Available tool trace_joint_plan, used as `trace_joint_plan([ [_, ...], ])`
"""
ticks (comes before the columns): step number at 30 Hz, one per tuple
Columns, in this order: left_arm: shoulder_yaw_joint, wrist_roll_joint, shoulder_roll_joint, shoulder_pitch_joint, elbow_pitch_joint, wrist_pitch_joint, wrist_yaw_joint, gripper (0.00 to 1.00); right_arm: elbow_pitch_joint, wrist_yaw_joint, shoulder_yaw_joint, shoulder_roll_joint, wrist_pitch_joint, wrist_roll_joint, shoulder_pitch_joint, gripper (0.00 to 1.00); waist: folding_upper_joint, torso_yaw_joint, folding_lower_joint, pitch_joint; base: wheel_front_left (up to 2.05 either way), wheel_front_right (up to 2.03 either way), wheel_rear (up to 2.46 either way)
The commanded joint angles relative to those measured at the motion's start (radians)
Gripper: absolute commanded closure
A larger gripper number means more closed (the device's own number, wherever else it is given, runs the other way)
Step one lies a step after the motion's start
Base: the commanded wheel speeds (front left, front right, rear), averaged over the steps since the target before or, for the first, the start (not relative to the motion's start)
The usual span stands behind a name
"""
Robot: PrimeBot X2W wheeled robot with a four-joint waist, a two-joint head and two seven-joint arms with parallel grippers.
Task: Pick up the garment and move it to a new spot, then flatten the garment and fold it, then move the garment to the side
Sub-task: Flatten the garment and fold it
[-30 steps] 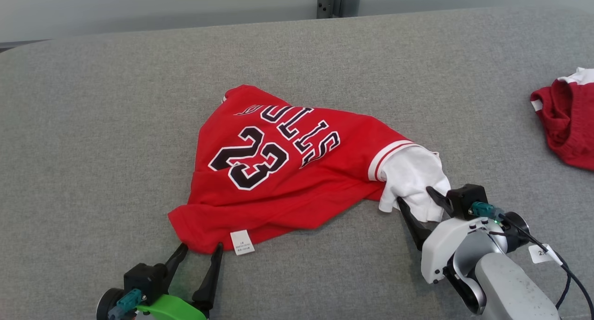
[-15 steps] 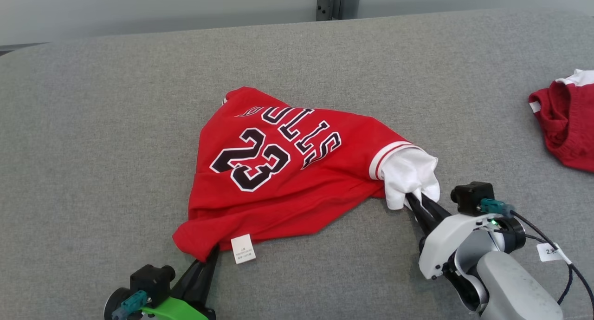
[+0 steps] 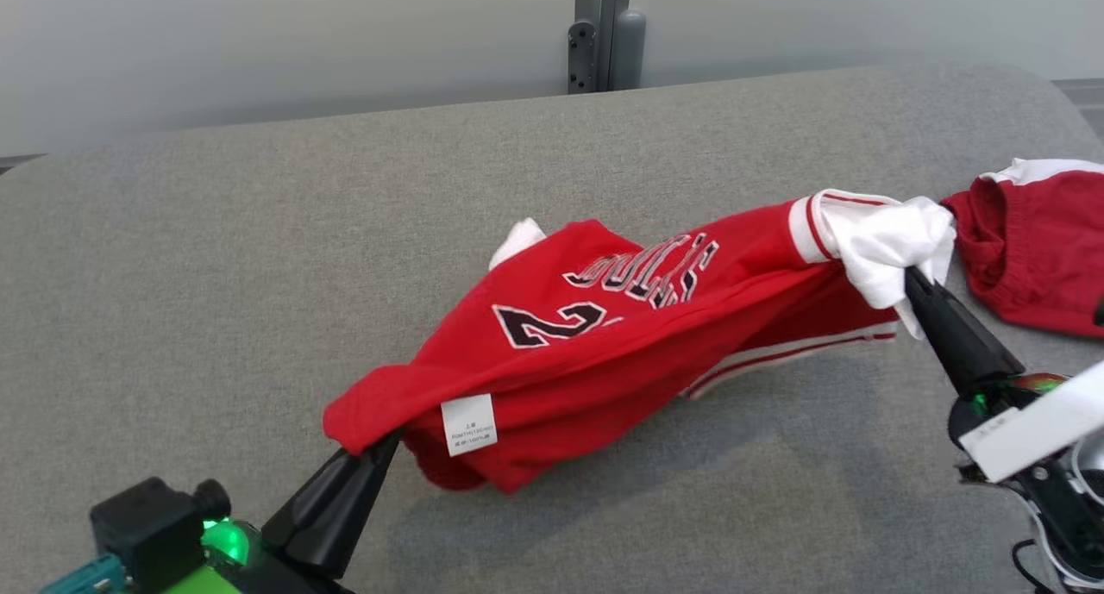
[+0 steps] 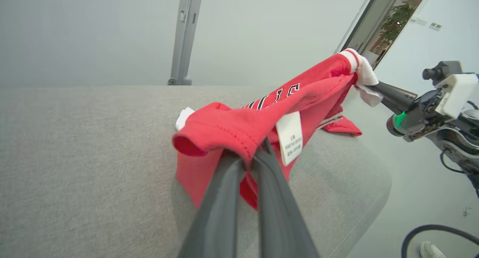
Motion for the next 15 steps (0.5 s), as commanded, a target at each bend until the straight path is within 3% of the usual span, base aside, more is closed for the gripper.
trace_joint_plan([
  [1, 0.021, -0.028, 0.02, 0.016, -0.051, 0.017, 0.013, 1.0, -0.04, 0.0, -0.03, -0.011, 0.027, 0.037, 0.031, 1.0, 0.0, -0.016, 0.0, -0.017, 0.0, 0.0, 0.0],
  [7, 0.127, -0.086, 0.102, 0.038, -0.163, 0.072, 0.061, 1.0, -0.127, 0.0, -0.117, -0.003, 0.139, 0.157, 0.106, 1.0, 0.0, -0.05, 0.0, -0.031, 0.0, 0.0, 0.0],
  [15, 0.178, -0.105, 0.155, 0.057, -0.229, 0.1, 0.076, 1.0, -0.208, 0.0, -0.172, 0.004, 0.227, 0.244, 0.149, 1.0, 0.0, -0.099, 0.0, -0.015, 0.0, 0.0, 0.0],
])
